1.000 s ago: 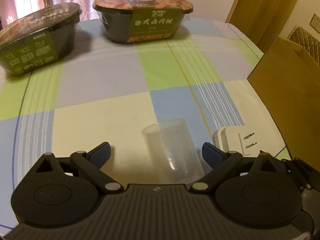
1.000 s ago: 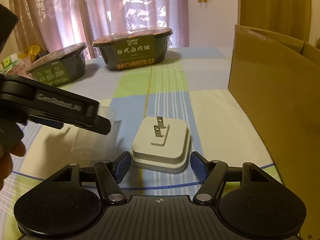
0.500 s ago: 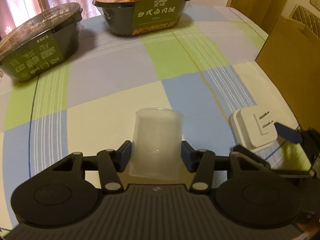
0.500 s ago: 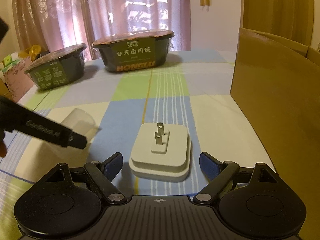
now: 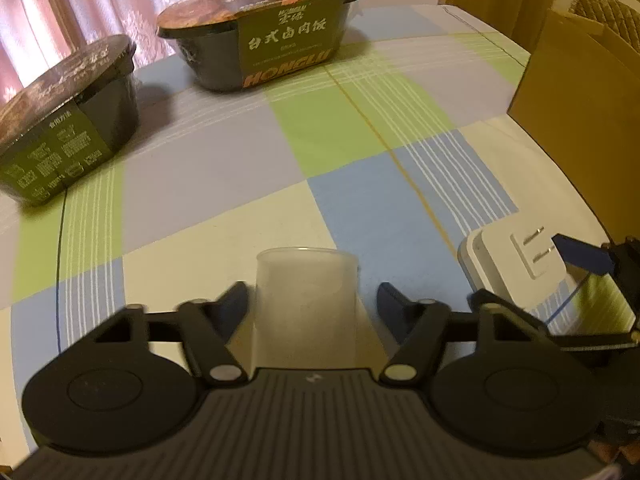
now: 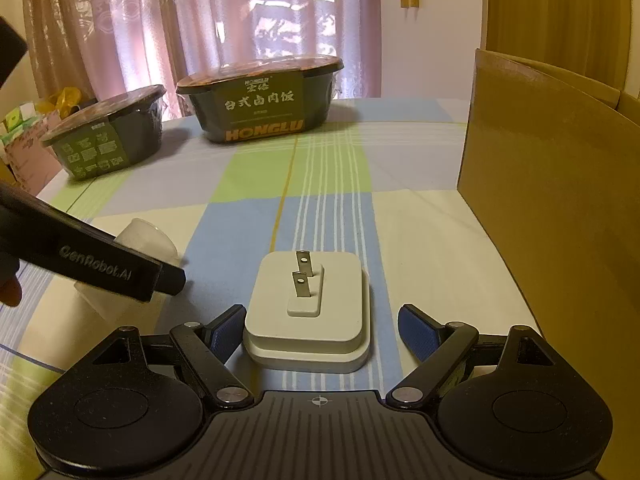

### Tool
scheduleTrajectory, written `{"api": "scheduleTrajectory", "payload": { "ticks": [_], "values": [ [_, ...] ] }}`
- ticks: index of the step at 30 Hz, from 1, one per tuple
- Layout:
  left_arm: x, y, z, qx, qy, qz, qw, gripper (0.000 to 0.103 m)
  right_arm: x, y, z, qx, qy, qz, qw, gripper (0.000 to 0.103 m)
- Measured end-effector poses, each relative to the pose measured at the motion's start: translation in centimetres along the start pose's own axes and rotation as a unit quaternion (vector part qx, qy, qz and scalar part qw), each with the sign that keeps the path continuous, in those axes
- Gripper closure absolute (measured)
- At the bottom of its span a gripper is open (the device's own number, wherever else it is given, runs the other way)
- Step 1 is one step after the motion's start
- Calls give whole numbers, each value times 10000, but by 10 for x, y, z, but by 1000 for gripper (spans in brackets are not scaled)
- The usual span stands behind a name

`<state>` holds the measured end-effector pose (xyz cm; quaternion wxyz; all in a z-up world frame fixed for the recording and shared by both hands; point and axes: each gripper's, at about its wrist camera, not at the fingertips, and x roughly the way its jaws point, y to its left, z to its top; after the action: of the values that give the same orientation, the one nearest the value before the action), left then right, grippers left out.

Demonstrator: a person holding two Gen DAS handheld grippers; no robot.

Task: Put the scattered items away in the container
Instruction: 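Grasp the white plug adapter with the right gripper while the left gripper holds the cup, then carry the plastic cup and white plug over the cardboard box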

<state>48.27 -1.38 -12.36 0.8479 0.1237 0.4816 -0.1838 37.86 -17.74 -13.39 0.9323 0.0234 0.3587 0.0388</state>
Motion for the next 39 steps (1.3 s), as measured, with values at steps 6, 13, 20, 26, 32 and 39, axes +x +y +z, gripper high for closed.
{"api": "scheduleTrajectory", "payload": {
  "ticks": [6,13,20,26,32,39],
  "values": [
    [-4,-2,-2,82,142,-13,9999,55,2,0,4,-11,3,23,10000,15],
    [-23,2,-35,-88,191,10,9998,55,-1,2,2,-181,49,104,9998,36],
    [-56,-20,-76,-324,95,-68,9994,55,-37,-5,-23,-282,247,231,9990,36],
    [-96,-58,-115,-601,28,-231,9979,55,-97,-14,-59,-336,517,353,9975,36],
    [-138,-102,-174,-741,131,-432,9962,55,-167,-23,-104,-400,834,418,9948,36],
    [-174,-134,-233,-929,224,-504,9942,55,-219,-31,-139,-484,1013,389,9929,36]
  ]
}}
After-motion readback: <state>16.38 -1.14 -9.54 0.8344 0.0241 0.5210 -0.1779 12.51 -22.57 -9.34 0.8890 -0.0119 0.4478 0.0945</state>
